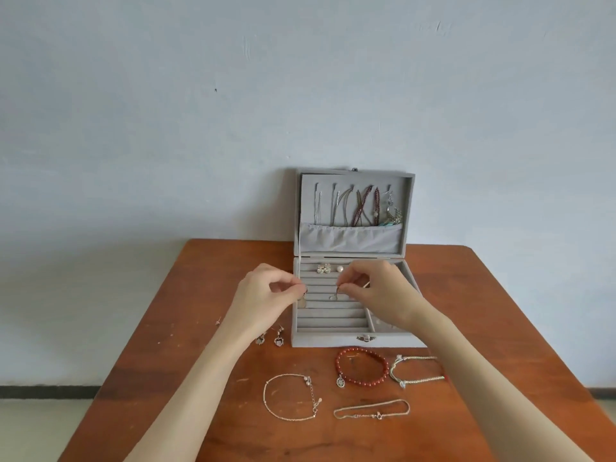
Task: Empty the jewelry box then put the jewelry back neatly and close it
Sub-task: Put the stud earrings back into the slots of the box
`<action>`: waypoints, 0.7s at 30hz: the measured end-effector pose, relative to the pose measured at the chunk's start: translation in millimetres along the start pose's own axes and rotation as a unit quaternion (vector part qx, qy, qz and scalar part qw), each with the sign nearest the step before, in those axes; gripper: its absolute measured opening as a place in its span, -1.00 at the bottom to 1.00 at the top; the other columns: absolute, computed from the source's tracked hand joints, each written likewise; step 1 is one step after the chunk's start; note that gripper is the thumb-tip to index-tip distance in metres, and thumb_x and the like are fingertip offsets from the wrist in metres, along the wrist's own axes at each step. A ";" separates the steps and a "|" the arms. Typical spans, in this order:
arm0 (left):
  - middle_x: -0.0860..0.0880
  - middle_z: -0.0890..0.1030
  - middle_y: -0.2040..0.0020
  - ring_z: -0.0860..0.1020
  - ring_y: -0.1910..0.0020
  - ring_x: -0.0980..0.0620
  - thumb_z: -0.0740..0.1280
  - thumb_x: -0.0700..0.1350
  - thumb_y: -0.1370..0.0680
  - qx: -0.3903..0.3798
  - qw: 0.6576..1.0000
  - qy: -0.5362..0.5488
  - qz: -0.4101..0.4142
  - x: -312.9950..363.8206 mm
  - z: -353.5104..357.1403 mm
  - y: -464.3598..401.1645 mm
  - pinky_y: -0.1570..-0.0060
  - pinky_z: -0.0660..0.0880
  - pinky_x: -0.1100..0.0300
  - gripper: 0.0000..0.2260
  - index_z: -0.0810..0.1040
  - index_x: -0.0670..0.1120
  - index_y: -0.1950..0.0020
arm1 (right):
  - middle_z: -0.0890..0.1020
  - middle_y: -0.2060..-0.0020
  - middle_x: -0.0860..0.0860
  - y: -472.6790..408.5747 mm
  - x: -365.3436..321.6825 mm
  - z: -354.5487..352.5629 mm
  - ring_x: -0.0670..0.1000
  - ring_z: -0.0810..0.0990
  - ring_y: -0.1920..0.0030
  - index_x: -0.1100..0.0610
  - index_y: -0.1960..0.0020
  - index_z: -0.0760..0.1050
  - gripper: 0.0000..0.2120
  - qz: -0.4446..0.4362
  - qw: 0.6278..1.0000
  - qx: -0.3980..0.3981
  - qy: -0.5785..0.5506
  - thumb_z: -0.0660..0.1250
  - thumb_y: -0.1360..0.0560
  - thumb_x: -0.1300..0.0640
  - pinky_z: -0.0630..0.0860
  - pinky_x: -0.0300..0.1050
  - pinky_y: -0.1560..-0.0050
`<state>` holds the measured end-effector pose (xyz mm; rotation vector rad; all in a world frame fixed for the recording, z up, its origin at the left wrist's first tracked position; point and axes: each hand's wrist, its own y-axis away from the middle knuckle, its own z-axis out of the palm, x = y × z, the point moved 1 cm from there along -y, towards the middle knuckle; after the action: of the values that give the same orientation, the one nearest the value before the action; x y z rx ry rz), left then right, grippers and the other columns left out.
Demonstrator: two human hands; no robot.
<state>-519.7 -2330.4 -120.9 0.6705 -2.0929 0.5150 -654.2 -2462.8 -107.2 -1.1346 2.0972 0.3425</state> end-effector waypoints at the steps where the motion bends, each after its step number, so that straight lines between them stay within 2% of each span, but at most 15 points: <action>1: 0.16 0.50 0.12 0.46 0.16 0.20 0.40 -0.10 -0.46 0.003 1.000 -0.008 0.003 3.8 7.6 -3.2 0.13 0.34 0.38 -0.93 0.67 -0.04 0.18 | 0.58 0.30 -0.13 0.7 4.4 -1.5 -0.21 0.50 0.25 0.08 0.16 0.58 -0.91 0.009 1.000 -0.018 0.008 0.34 -0.46 0.23 0.43 -0.41 0.17; 2: 0.12 0.48 0.10 0.45 0.09 0.16 0.40 -0.10 -0.45 0.010 1.000 -0.023 0.004 5.6 15.4 -7.1 0.02 0.35 0.28 -0.93 0.68 -0.05 0.17 | 0.58 0.30 -0.11 0.1 7.8 -2.0 -0.21 0.50 0.26 0.07 0.17 0.59 -0.91 0.018 0.999 -0.041 0.015 0.34 -0.46 0.22 0.42 -0.40 0.19; 4: 0.04 0.45 -0.07 0.35 -0.16 0.01 0.41 -0.07 -0.44 0.014 0.998 -0.059 -0.017 4.1 29.3 -15.6 -0.19 0.28 0.15 -0.93 0.67 -0.02 0.14 | 0.59 0.30 -0.11 -4.0 14.1 -0.8 -0.19 0.50 0.26 0.03 0.20 0.58 -0.90 0.034 0.996 -0.080 0.028 0.35 -0.45 0.20 0.41 -0.37 0.21; 7: 0.01 0.39 -0.26 0.19 -0.32 -0.07 0.38 -0.03 -0.46 0.008 0.994 -0.091 -0.061 0.0 42.8 -25.9 -0.24 0.17 0.08 -0.93 0.66 0.04 0.14 | 0.57 0.29 -0.09 -15.6 22.3 4.6 -0.16 0.47 0.25 0.03 0.18 0.58 -0.91 0.049 0.994 -0.088 0.050 0.34 -0.46 0.18 0.37 -0.29 0.18; 11: 0.02 0.37 -0.31 0.16 -0.35 -0.06 0.35 0.00 -0.48 0.013 0.989 -0.128 -0.074 -2.9 48.7 -37.4 -0.25 0.17 0.07 -0.93 0.62 0.07 0.15 | 0.44 0.38 -0.14 -33.9 25.1 12.1 -0.13 0.41 0.29 0.12 0.09 0.60 -0.89 0.054 0.993 -0.061 0.083 0.29 -0.48 0.18 0.31 -0.27 0.28; 15: 0.01 0.34 -0.33 0.15 -0.36 -0.06 0.32 0.00 -0.51 0.013 0.986 -0.148 -0.081 -5.4 52.7 -50.5 -0.26 0.16 0.06 -0.90 0.62 0.06 0.09 | 0.41 0.41 -0.17 -51.7 24.2 14.6 -0.09 0.42 0.26 0.15 0.07 0.61 -0.86 0.046 0.994 -0.049 0.088 0.28 -0.48 0.20 0.29 -0.26 0.33; 18: -0.02 0.31 -0.35 0.13 -0.36 -0.08 0.30 -0.02 -0.53 0.004 0.983 -0.162 -0.087 -6.2 56.9 -55.9 -0.28 0.15 0.05 -0.89 0.62 0.05 0.08 | 0.50 0.33 -0.12 -59.9 24.7 15.5 -0.07 0.41 0.18 0.15 0.04 0.61 -0.86 0.043 0.993 -0.050 0.097 0.28 -0.49 0.21 0.28 -0.24 0.25; 21: -0.04 0.31 -0.33 0.16 -0.34 -0.08 0.28 -0.05 -0.53 -0.011 0.983 -0.156 -0.099 -6.6 59.5 -59.7 -0.26 0.18 0.06 -0.87 0.62 0.02 0.10 | 0.50 0.27 -0.07 -65.0 25.4 16.9 -0.07 0.41 0.15 0.16 0.03 0.62 -0.82 0.036 0.991 -0.063 0.116 0.25 -0.49 0.23 0.23 -0.34 0.21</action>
<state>-515.1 -2408.9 -152.0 0.9875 -2.2842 0.2877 -602.8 -2507.2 -130.5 -1.2251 2.3519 0.3987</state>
